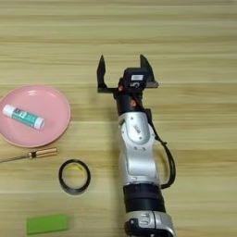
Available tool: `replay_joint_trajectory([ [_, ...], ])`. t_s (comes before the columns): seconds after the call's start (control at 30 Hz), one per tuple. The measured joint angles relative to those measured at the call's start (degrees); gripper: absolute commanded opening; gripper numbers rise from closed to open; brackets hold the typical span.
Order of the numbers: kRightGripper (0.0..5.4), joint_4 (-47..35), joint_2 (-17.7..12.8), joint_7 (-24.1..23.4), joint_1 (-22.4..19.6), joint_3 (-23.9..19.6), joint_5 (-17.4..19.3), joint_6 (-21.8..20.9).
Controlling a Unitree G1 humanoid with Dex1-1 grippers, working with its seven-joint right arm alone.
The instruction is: Move the objects on the table
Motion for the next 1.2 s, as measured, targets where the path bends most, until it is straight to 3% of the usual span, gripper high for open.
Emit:
replay_joint_trajectory([
  [0.43,5.40,-0.43,-1.18,3.07,0.10,0.06,3.22,-0.26],
  [0.6,5.40,-0.46,-3.02,9.44,-1.11,2.65,5.13,2.05],
  [1.2,5.40,2.11,-5.61,21.99,-6.22,9.89,4.56,5.29],
])
